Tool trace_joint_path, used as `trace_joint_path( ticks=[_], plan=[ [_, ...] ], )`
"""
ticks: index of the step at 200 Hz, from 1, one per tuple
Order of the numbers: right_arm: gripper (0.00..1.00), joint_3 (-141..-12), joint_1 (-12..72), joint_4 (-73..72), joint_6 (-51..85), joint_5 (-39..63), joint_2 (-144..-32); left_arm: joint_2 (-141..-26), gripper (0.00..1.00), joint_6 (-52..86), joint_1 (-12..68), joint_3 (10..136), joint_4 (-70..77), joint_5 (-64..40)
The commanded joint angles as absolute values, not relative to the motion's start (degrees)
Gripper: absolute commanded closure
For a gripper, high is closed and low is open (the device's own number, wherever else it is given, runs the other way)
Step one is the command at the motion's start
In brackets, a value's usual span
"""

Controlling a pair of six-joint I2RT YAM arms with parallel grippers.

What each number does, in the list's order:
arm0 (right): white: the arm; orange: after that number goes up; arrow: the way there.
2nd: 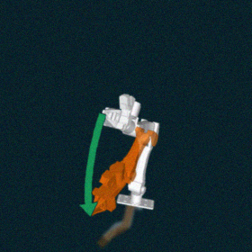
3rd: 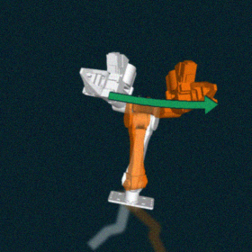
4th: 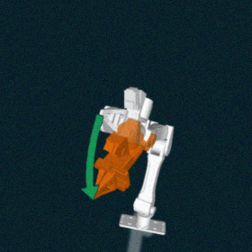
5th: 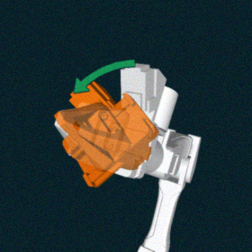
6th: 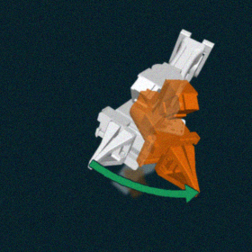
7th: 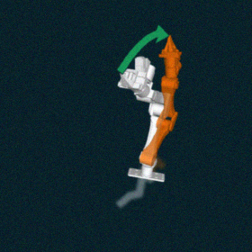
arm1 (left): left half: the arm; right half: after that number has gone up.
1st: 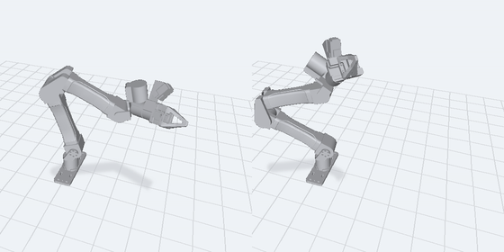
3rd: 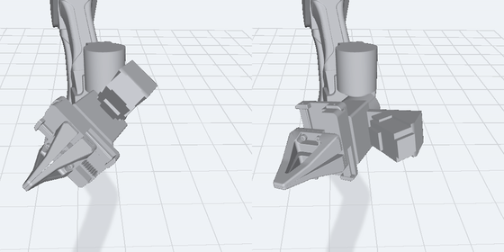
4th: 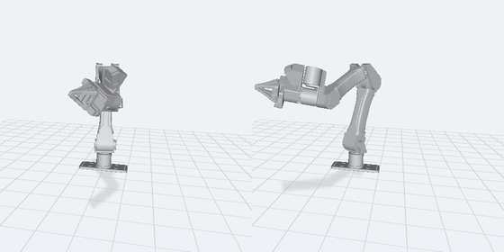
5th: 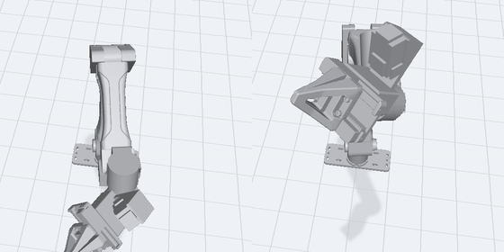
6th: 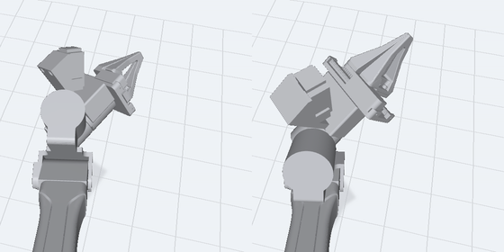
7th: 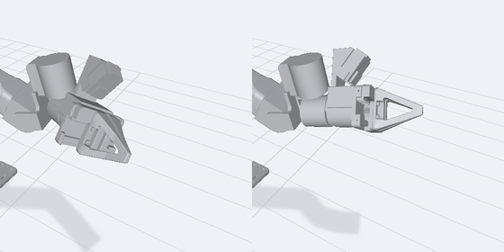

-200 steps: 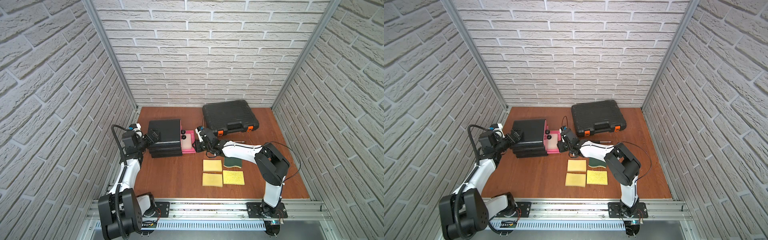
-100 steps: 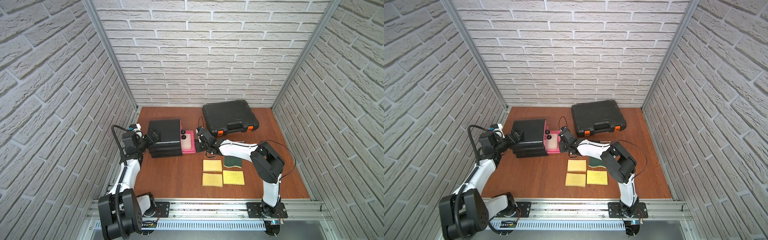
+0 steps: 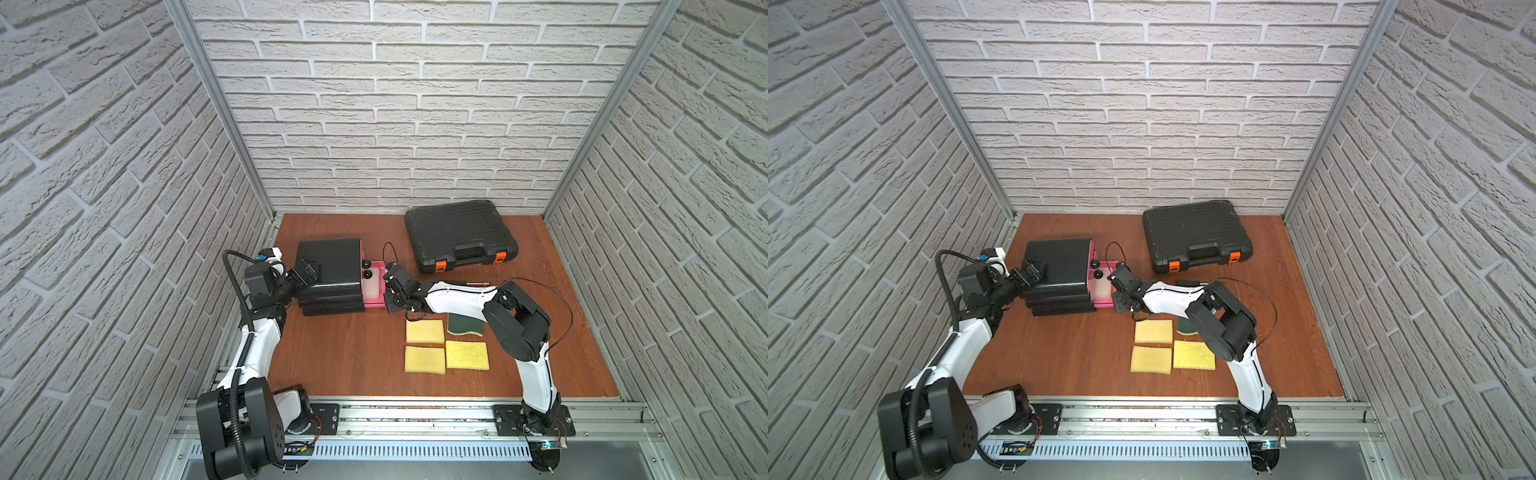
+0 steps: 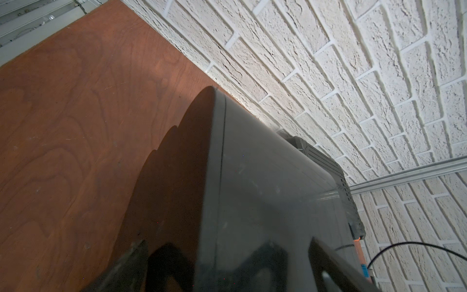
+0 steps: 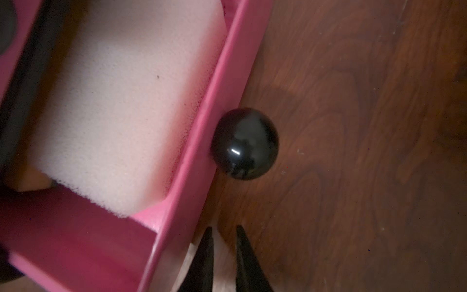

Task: Take the sponge out of the drawer
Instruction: Open the drawer in the storage box.

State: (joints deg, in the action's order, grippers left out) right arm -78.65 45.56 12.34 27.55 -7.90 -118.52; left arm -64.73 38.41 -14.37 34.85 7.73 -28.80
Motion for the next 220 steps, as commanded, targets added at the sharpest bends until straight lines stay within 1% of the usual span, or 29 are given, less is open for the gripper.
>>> trace_joint_path(
  ticks=[1, 29, 47, 89, 113, 121, 138, 161, 182, 220],
  plan=[
    [0.83, -79.99, 45.88, 12.47, 27.5, -10.37, -117.71, -64.31, 0.02, 38.06, -14.66, 33.66, 8.25, -28.3],
    [0.81, -79.15, 45.87, 12.88, 27.52, -12.08, -115.81, -64.32, 0.02, 38.1, -14.72, 33.66, 8.24, -28.3],
    [0.77, -77.96, 45.87, 12.31, 27.42, -12.73, -113.76, -64.28, 0.02, 38.14, -14.69, 33.66, 8.23, -28.3],
    [0.69, -75.44, 46.1, 10.46, 27.77, -12.01, -108.49, -64.28, 0.02, 38.14, -14.73, 33.66, 8.3, -28.39],
    [0.68, -75.29, 46.23, 11.09, 27.32, -12.47, -106.44, -64.34, 0.02, 38.14, -14.72, 33.74, 8.3, -28.39],
    [0.67, -74.86, 46.23, 10.77, 27.33, -12.24, -105.54, -64.4, 0.02, 38.14, -14.68, 33.71, 8.32, -28.39],
    [0.63, -73.95, 46.45, 9.37, 27.51, -10.35, -104.19, -64.38, 0.02, 38.14, -14.73, 33.75, 8.38, -28.33],
    [0.55, -75.13, 47.0, 9.1, 27.46, -8.12, -105.35, -64.47, 0.02, 38.23, -14.68, 33.75, 8.44, -28.39],
    [0.54, -77.83, 47.79, 11.89, 27.59, -9.81, -108.3, -64.27, 0.02, 38.23, -14.68, 33.66, 8.32, -28.39],
    [0.55, -79.99, 48.43, 14.83, 27.76, -13.41, -110.77, -64.14, 0.02, 38.23, -14.68, 33.57, 8.39, -28.37]
  ],
)
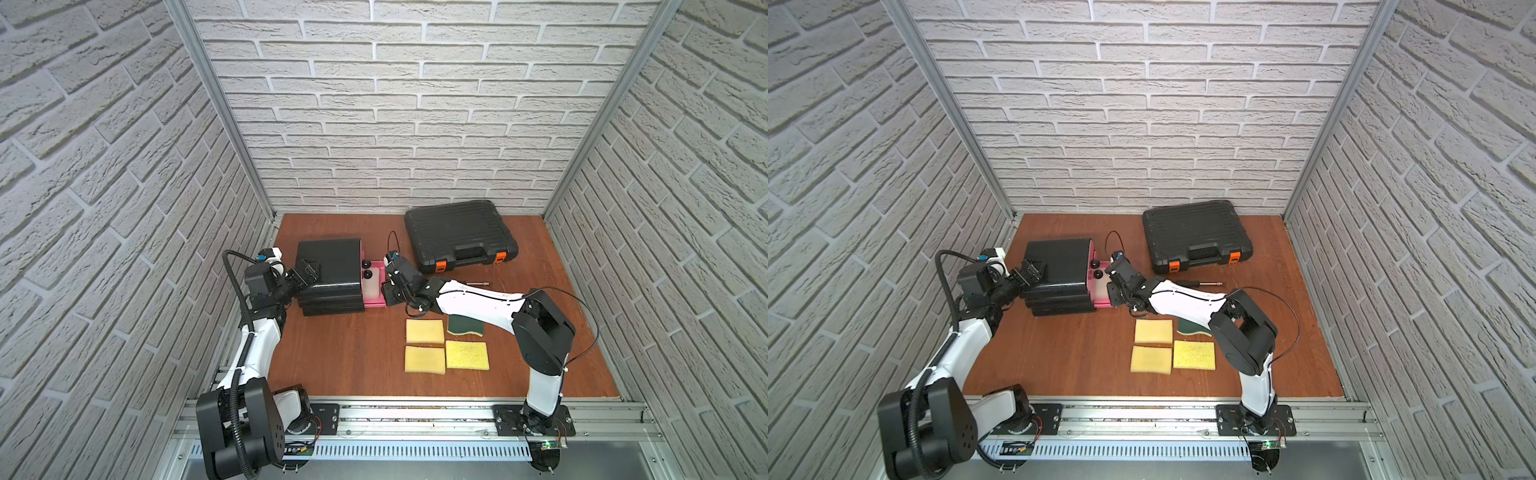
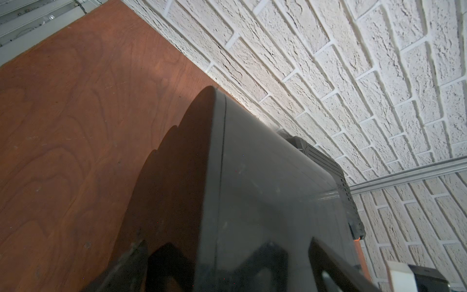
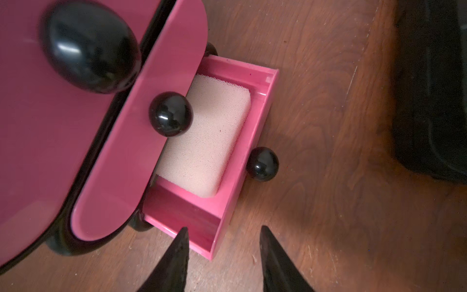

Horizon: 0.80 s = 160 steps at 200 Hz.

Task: Take the sponge out of the drawer
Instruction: Open the drawer in the storage box.

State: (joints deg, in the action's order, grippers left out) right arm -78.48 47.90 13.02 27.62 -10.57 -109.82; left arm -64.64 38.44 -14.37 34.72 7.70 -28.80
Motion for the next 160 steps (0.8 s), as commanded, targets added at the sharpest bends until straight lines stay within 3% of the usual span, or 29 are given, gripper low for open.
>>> trace_joint_path(
  ticks=[1, 106, 144, 160],
  plan=[
    [0.55, -80.03, 48.43, 14.84, 27.77, -13.47, -110.8, -64.15, 0.02, 38.23, -14.68, 33.57, 8.41, -28.34],
    [0.62, -85.6, 48.52, 18.81, 29.71, -13.97, -118.68, -64.01, 0.02, 38.27, -14.68, 33.49, 8.36, -28.21],
    [0.84, -86.52, 48.52, 19.5, 30.14, -14.52, -119.76, -63.9, 0.02, 38.19, -14.69, 33.4, 8.3, -28.13],
    [0.88, -86.55, 48.49, 19.88, 30.32, -15.67, -119.64, -63.85, 0.02, 38.23, -14.68, 33.45, 8.26, -28.04]
  ],
)
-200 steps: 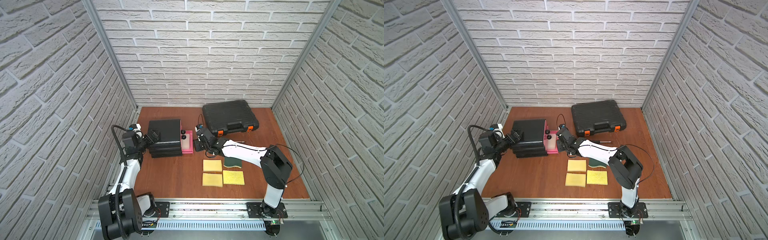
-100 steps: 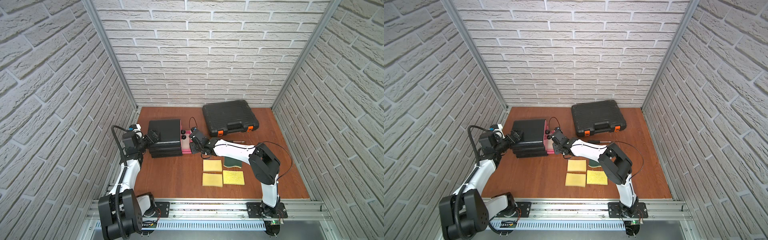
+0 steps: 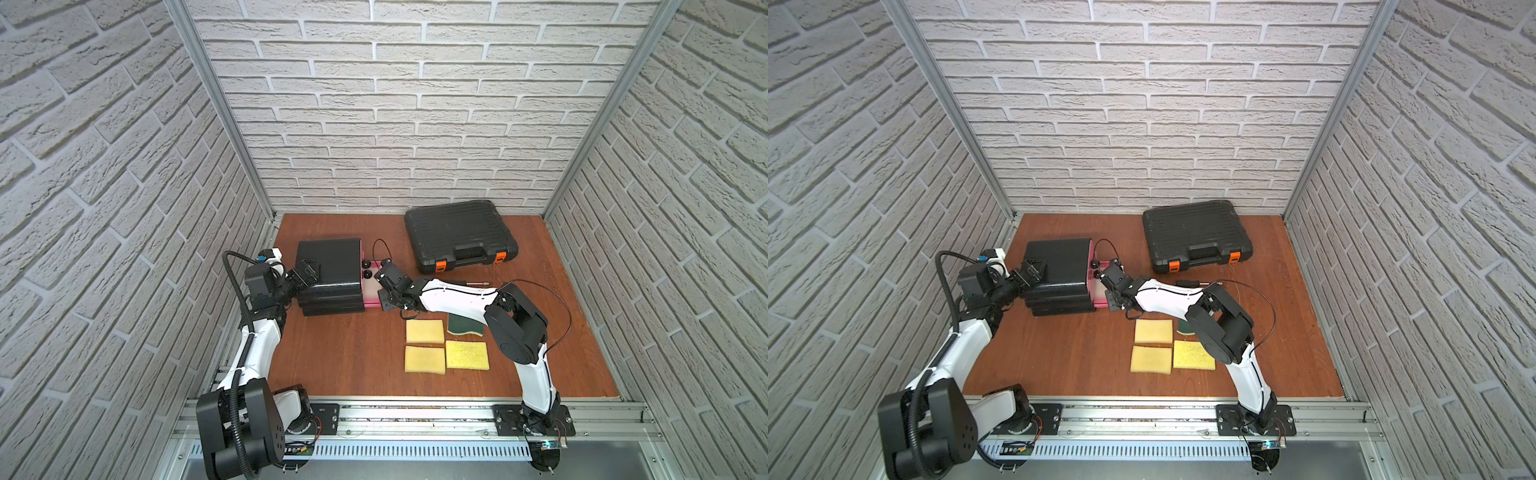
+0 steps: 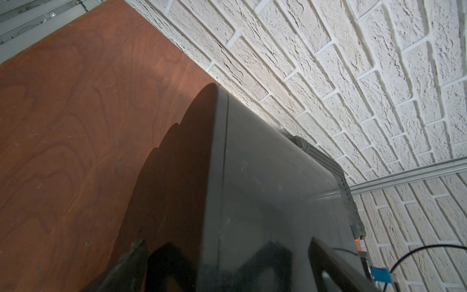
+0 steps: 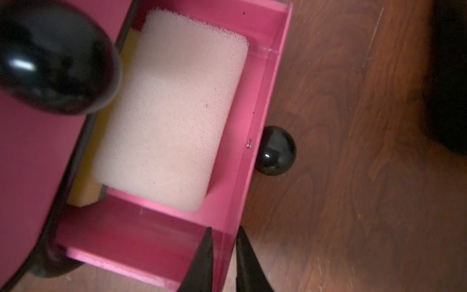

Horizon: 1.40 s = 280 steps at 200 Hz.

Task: Take the sponge out of the drawer
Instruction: Open the drawer in the storage box.

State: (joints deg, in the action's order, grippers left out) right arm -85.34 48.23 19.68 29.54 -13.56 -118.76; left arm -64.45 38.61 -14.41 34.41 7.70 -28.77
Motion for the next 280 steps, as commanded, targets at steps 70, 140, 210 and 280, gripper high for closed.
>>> trace_joint_path(
  ticks=[70, 140, 210, 280],
  plan=[
    [0.93, -86.75, 48.42, 23.71, 29.53, -23.14, -118.82, -63.66, 0.02, 38.14, -14.68, 33.4, 8.02, -27.78],
    [0.93, -83.61, 46.42, 23.95, 30.67, -25.62, -116.6, -63.55, 0.02, 38.14, -14.68, 33.4, 7.94, -27.77],
    [0.93, -81.4, 44.86, 23.46, 31.38, -25.84, -115.18, -63.46, 0.02, 38.13, -14.71, 33.33, 7.97, -27.77],
    [0.52, -77.14, 44.76, 19.18, 31.02, -27.46, -108.74, -63.59, 0.02, 38.21, -14.72, 33.39, 8.08, -27.9]
  ],
)
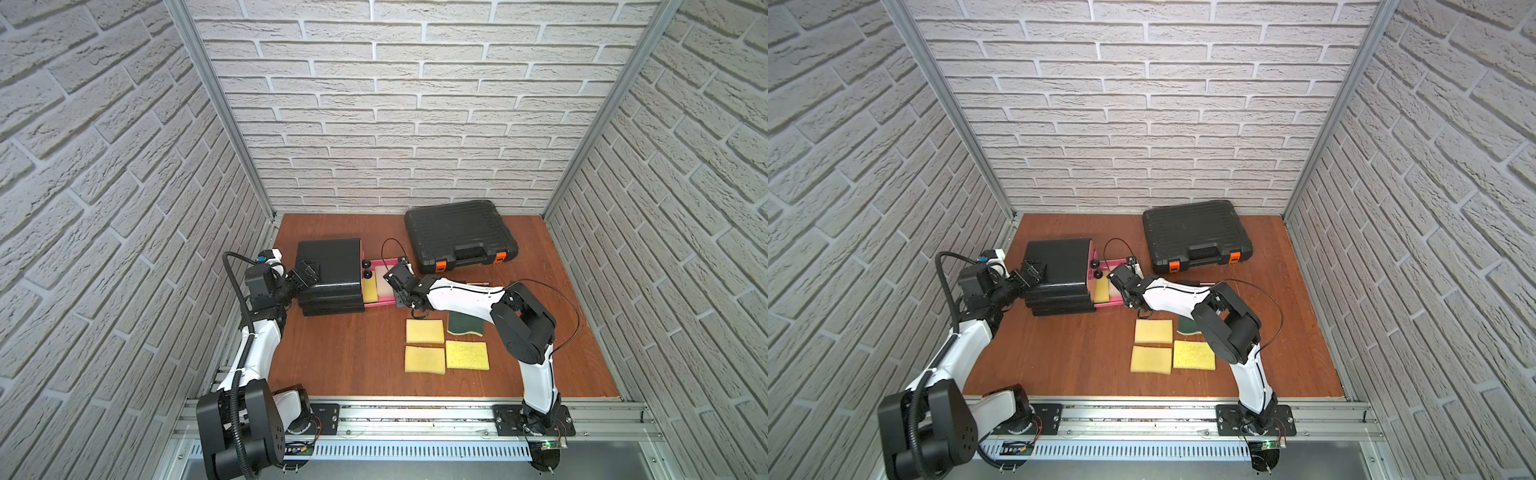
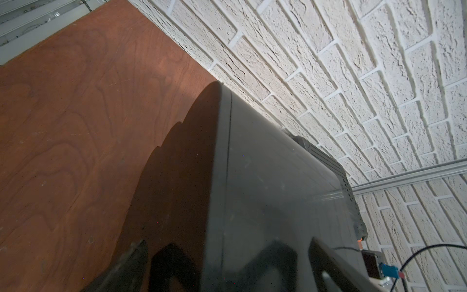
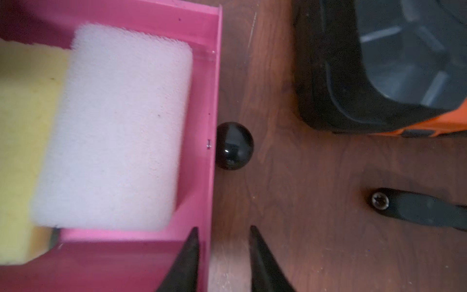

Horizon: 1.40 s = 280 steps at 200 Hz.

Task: Take the sponge out of the drawer
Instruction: Open the drawer in the storage box, then pick up the sponge from the drawer.

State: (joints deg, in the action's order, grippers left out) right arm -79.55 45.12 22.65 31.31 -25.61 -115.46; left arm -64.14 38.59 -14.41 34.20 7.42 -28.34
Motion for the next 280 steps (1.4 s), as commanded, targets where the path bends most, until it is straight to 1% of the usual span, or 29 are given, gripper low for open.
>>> trace_joint_path(
  ticks=[1, 18, 49, 90, 153, 198, 267, 280],
  plan=[
    [0.51, -77.07, 44.75, 18.86, 30.98, -27.27, -108.56, -63.61, 0.02, 38.18, -14.74, 33.35, 8.08, -27.93],
    [0.49, -75.58, 44.91, 14.69, 29.5, -23.83, -105.61, -63.89, 0.02, 38.23, -14.73, 33.4, 8.13, -28.05],
    [0.49, -77.52, 46.65, 15.07, 27.1, -22.5, -105.47, -63.74, 0.02, 38.22, -14.78, 33.4, 8.08, -27.95],
    [0.5, -82.44, 48.07, 16.74, 26.81, -19.95, -111.03, -63.92, 0.02, 38.32, -14.77, 33.4, 8.26, -28.12],
    [0.49, -92.85, 47.85, 23.62, 27.47, -20.21, -120.01, -63.41, 0.02, 38.47, -14.78, 33.22, 8.31, -27.86],
    [0.42, -93.16, 47.37, 23.48, 28.52, -20.0, -122.31, -62.81, 0.02, 38.54, -14.74, 33.05, 8.02, -27.61],
    [0.38, -96.71, 46.93, 24.68, 29.19, -17.76, -127.33, -61.58, 0.02, 38.5, -14.79, 32.63, 7.74, -26.99],
    [0.33, -97.16, 46.91, 24.79, 29.09, -17.67, -128.28, -61.53, 0.02, 38.58, -14.76, 32.63, 7.46, -26.93]
  ],
)
